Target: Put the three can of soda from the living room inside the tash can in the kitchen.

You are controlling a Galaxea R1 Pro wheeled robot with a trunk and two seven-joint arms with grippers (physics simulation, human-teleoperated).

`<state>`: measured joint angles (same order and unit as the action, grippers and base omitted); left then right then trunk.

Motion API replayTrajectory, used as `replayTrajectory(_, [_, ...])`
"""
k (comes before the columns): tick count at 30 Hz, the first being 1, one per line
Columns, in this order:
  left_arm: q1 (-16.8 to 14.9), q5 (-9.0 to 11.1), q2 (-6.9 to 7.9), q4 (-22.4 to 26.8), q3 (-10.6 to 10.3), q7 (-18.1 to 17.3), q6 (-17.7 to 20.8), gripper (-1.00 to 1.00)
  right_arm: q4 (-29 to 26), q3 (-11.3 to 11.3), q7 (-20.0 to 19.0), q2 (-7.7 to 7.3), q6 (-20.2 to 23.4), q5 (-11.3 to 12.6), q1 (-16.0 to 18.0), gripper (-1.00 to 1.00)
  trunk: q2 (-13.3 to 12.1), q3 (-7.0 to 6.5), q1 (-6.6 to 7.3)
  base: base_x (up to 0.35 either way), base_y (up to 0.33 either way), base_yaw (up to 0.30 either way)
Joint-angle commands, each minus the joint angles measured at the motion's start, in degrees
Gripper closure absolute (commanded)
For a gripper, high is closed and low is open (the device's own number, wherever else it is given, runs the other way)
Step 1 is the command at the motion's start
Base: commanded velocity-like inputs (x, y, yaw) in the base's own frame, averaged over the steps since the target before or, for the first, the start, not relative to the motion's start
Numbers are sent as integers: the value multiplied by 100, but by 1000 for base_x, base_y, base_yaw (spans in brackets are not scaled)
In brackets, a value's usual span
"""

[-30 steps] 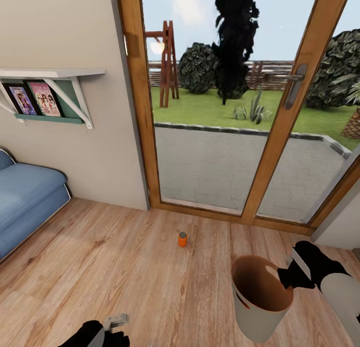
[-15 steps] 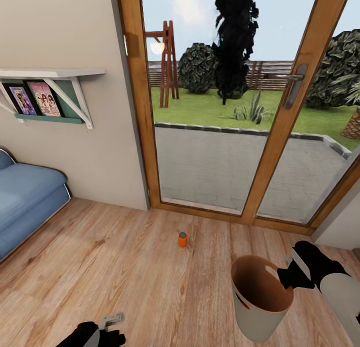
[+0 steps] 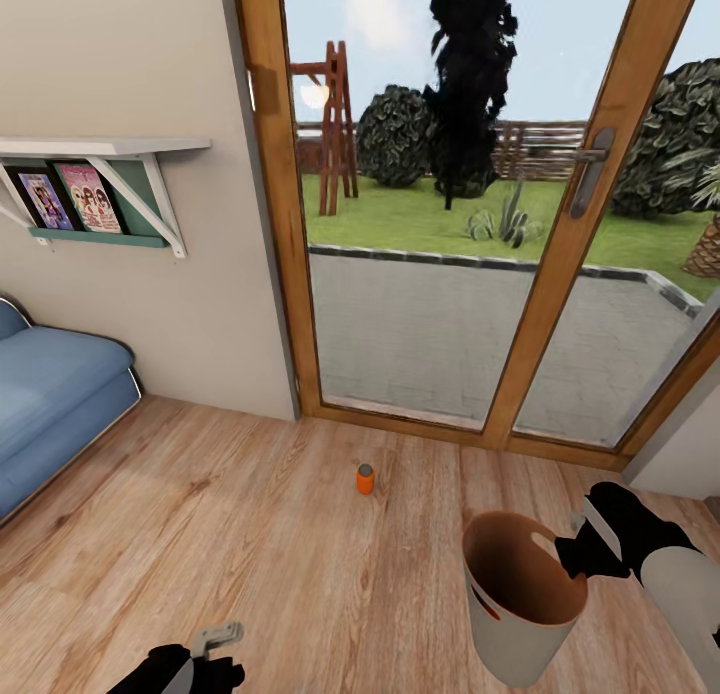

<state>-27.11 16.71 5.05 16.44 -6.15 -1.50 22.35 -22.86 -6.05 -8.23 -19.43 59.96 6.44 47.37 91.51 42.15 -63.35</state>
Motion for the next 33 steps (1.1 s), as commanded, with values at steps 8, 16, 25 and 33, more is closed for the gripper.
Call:
replayTrajectory(8, [3, 3, 1, 1, 0, 1, -10, -100, 1, 0, -24, 0, 4, 86, 4, 100, 0, 0, 0, 0, 0, 0])
replayTrajectory(16, [-1, 7, -8, 0, 0, 1, -12, -100, 0, -1, -21, 8, 4, 86, 6, 100, 0, 0, 0, 0, 0, 0])
replayTrajectory(25, [-2, 8, -12, 7, -2, 1, -12, -100, 1, -3, -21, 5, 4, 86, 4, 100, 321, 143, -175, 0, 0, 0])
replayTrajectory(33, [2, 6, -12, 6, -6, 1, -46, -100, 0, -3, -25, 1, 4, 86, 1, 100, 642, 287, -351, 0, 0, 0])
